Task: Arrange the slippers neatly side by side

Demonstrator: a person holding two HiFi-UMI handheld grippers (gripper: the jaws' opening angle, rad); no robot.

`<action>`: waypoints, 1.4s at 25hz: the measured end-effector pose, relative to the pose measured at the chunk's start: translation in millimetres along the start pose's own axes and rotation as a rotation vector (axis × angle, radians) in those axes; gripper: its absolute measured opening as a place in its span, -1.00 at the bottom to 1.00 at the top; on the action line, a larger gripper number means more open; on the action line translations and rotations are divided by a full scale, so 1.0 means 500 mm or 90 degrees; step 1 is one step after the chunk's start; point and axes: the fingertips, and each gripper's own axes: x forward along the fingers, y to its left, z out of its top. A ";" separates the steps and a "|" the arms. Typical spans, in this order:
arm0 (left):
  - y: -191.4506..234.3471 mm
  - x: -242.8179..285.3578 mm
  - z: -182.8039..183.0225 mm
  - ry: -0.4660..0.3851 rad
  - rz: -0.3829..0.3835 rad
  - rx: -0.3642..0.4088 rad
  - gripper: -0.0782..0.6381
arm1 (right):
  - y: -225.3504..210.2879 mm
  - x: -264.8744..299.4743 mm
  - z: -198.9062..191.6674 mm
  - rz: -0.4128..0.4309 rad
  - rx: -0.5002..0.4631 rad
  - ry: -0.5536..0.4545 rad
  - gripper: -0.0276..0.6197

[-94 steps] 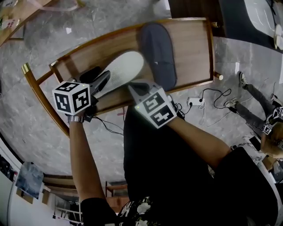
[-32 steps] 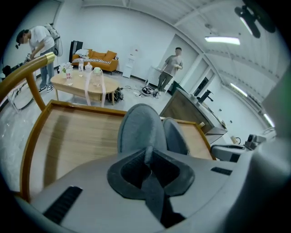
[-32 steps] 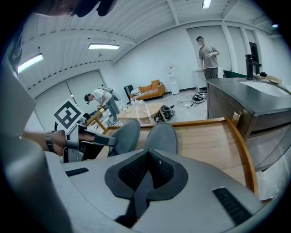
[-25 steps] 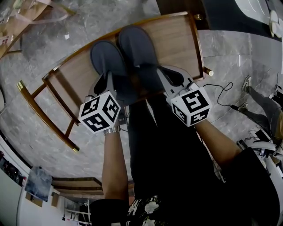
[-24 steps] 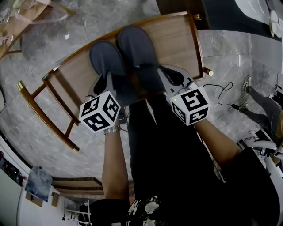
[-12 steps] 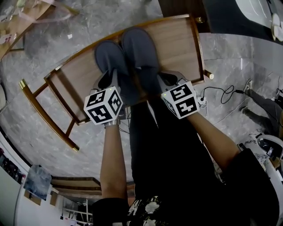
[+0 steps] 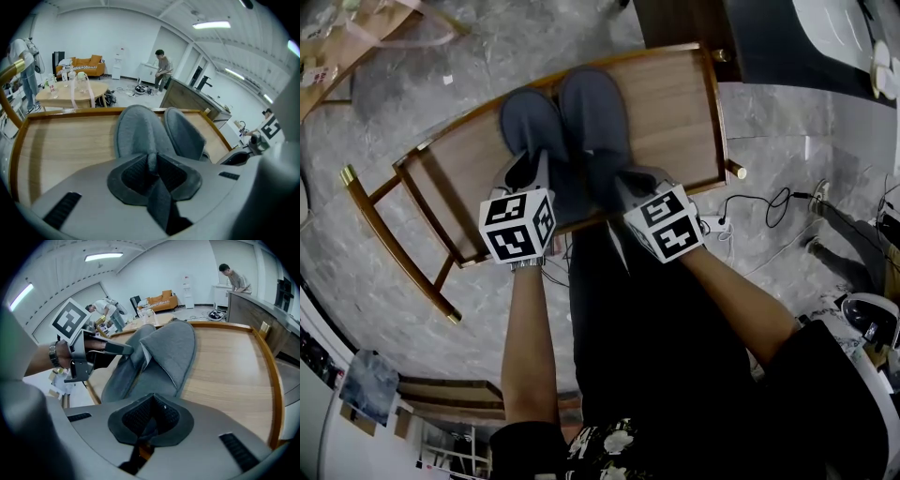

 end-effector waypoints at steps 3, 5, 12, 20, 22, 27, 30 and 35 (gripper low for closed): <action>-0.012 -0.006 -0.012 -0.005 -0.012 -0.018 -0.53 | 0.005 0.002 0.000 0.007 -0.008 0.002 -0.92; -0.020 -0.011 -0.015 -0.007 -0.024 -0.035 -0.41 | 0.007 0.000 0.000 0.009 -0.013 -0.002 -0.92; -0.038 -0.047 -0.002 -0.012 -0.008 0.002 -0.22 | 0.004 -0.047 0.050 0.018 -0.021 -0.099 -0.92; -0.096 -0.336 0.133 -0.228 0.011 0.046 -0.73 | 0.051 -0.322 0.240 0.073 -0.064 -0.406 -0.92; -0.134 -0.443 0.221 -0.337 -0.022 0.078 -0.77 | 0.067 -0.399 0.310 0.050 -0.084 -0.481 -0.92; -0.179 -0.636 0.362 -0.521 -0.003 0.156 -0.78 | 0.121 -0.572 0.428 -0.015 -0.120 -0.600 -0.92; -0.166 -0.709 0.392 -0.562 0.060 0.170 -0.78 | 0.134 -0.642 0.453 -0.061 -0.117 -0.644 -0.92; -0.129 -0.778 0.397 -0.619 0.143 0.175 -0.78 | 0.127 -0.657 0.445 -0.150 -0.137 -0.630 -0.92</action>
